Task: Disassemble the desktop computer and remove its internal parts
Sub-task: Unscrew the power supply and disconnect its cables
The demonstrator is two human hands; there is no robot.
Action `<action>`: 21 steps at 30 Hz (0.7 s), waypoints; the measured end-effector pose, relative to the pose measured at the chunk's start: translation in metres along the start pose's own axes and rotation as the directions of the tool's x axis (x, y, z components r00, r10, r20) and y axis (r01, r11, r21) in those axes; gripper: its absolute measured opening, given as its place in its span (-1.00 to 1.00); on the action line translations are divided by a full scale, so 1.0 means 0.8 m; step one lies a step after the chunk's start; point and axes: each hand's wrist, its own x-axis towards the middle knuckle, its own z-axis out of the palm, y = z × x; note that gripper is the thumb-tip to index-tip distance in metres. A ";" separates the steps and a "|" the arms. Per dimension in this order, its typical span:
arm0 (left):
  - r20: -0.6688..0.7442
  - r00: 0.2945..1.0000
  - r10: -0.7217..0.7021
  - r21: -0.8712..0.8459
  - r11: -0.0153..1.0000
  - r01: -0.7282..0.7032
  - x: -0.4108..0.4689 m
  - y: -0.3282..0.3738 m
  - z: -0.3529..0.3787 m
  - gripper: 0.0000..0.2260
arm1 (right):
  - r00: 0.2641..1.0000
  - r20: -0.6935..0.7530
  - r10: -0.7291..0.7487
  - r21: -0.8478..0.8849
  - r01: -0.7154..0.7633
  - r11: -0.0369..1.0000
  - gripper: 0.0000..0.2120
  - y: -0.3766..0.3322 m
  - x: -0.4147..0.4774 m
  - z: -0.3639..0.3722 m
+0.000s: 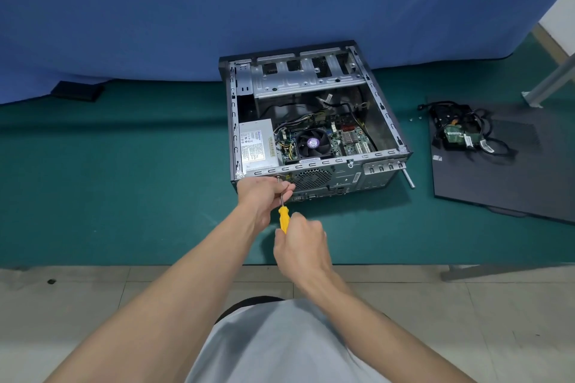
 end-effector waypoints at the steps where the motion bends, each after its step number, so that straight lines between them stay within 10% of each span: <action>1: -0.003 1.000 -0.002 0.000 1.000 0.002 0.000 0.000 0.001 -0.85 | 0.999 0.028 0.031 0.123 -0.034 0.992 -0.85 0.004 0.002 0.000; 4: -0.023 1.000 -0.006 -0.001 1.000 0.006 0.001 0.001 0.002 -0.87 | 0.911 0.399 0.106 0.739 -0.388 0.551 -0.88 0.017 0.012 -0.009; 6: -0.023 1.000 -0.012 -0.017 1.000 0.012 0.002 0.002 0.002 -0.89 | 0.827 0.560 -0.046 0.828 -0.557 0.071 -0.89 0.025 0.017 -0.017; 7: -0.022 1.000 -0.016 -0.023 1.000 0.016 0.002 0.002 0.001 -0.90 | 0.819 0.568 -0.081 0.822 -0.569 0.004 -0.87 0.029 0.019 -0.018; 10: -0.008 1.000 -0.021 -0.021 1.000 0.020 0.004 0.002 -0.001 -0.90 | 0.882 0.471 0.020 0.819 -0.445 0.362 -0.88 0.023 0.020 -0.011; 12: -0.004 1.000 -0.023 0.010 1.000 0.023 0.005 -0.001 -0.002 -0.94 | 0.961 0.226 0.158 0.467 -0.250 0.848 -0.90 0.017 0.016 -0.003; 14: -0.010 1.000 -0.022 0.026 0.999 0.022 0.005 -0.004 -0.001 -0.96 | 0.995 0.017 0.103 -0.009 -0.103 0.995 -0.87 0.017 0.013 0.003; 16: -0.021 1.000 -0.014 0.025 1.000 0.014 0.006 -0.005 0.000 -0.95 | 0.996 0.008 0.083 0.000 -0.083 0.997 -0.86 0.019 0.017 0.002; 18: -0.015 1.000 -0.012 0.014 1.000 0.012 0.005 -0.003 -0.001 -0.94 | 0.973 0.179 0.147 0.429 -0.212 0.878 -0.88 0.024 0.024 -0.006; 21: 0.020 0.999 -0.028 -0.018 0.999 0.028 0.004 0.000 -0.003 -0.95 | 0.823 0.568 -0.027 0.799 -0.543 0.258 -0.87 0.030 0.025 -0.021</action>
